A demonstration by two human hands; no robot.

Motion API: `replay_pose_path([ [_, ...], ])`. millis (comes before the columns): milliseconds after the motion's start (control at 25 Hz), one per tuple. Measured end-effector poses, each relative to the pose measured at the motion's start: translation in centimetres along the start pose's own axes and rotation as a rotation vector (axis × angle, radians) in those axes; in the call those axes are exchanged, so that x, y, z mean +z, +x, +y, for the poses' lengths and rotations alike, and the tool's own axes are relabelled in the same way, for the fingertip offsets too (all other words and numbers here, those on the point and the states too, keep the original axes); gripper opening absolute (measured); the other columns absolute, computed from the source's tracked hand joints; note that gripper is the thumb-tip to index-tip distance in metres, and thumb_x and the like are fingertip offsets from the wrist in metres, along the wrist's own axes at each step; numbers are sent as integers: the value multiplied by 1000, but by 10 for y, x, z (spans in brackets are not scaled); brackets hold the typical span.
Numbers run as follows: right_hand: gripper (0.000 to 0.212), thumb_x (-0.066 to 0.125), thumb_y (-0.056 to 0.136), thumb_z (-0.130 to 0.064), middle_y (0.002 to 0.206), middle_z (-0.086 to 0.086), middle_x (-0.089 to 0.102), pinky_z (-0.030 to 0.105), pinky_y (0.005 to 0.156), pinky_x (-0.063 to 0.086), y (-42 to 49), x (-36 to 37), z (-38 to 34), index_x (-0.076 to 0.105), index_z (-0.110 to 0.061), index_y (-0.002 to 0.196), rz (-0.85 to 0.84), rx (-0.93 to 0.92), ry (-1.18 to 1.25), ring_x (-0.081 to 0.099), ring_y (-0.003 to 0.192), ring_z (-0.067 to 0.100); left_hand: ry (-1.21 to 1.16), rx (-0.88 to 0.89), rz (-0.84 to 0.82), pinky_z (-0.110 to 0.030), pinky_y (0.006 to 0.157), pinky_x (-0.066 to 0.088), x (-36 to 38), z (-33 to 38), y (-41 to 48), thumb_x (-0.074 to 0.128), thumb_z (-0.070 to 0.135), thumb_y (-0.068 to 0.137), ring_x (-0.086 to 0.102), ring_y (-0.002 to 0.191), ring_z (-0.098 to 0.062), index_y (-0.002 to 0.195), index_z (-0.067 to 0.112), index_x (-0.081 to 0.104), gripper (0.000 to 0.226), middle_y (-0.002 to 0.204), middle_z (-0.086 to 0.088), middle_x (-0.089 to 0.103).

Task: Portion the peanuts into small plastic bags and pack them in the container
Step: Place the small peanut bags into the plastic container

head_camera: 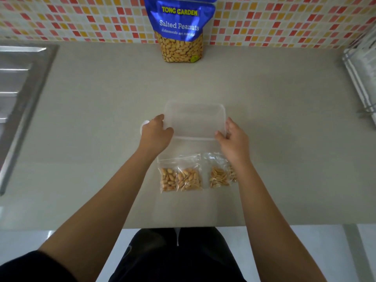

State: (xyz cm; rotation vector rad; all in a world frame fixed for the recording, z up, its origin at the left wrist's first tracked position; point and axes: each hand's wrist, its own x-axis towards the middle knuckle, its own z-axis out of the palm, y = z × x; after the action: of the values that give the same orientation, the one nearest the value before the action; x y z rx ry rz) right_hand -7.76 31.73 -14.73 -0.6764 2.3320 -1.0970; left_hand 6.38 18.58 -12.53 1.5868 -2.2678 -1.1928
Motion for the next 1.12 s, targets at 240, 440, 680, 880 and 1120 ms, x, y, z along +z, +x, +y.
replay_pose_path([
  [240, 57, 49, 95, -31, 150, 15, 33, 27, 112, 22, -2, -3, -7, 29, -13, 146, -13, -29, -147, 29, 141, 24, 20, 29, 106, -9, 68, 27, -10, 12, -10, 49, 21, 92, 58, 105, -26, 137, 5, 42, 48, 125, -16, 59],
  [440, 44, 46, 96, -15, 141, 8, 49, 14, 104, 29, 19, -25, -37, 41, -10, 140, 109, -142, 62, 45, 130, 15, -61, 116, 234, -22, 95, 39, -32, 33, 16, 52, 20, 87, 58, 113, -23, 128, 9, 55, 42, 123, -12, 61],
  [680, 46, 62, 85, -14, 126, 9, 61, 18, 94, 39, 110, -21, -47, 53, -7, 129, 15, -22, -25, 59, 109, 13, -47, 65, 142, -23, 59, 35, -32, 53, 101, 48, 2, 77, 38, 66, -19, 57, 28, 30, 38, 67, 4, 39],
  [880, 19, 60, 78, -13, 93, 11, 68, 24, 78, 45, 146, 4, -26, 67, -4, 93, -28, 18, -197, 62, 94, 22, 38, -24, 83, -26, 59, 34, -9, 40, 140, 46, -3, 74, 39, 67, -18, 56, 21, 36, 32, 58, 5, 29],
  [1120, 28, 63, 75, -9, 88, 15, 65, 27, 76, 42, 166, 16, -14, 63, 7, 99, 44, -42, -241, 61, 91, 30, -4, -35, 134, -34, 87, 51, 7, 29, 158, 51, 2, 83, 56, 90, -27, 79, 13, 61, 16, 86, -3, 58],
])
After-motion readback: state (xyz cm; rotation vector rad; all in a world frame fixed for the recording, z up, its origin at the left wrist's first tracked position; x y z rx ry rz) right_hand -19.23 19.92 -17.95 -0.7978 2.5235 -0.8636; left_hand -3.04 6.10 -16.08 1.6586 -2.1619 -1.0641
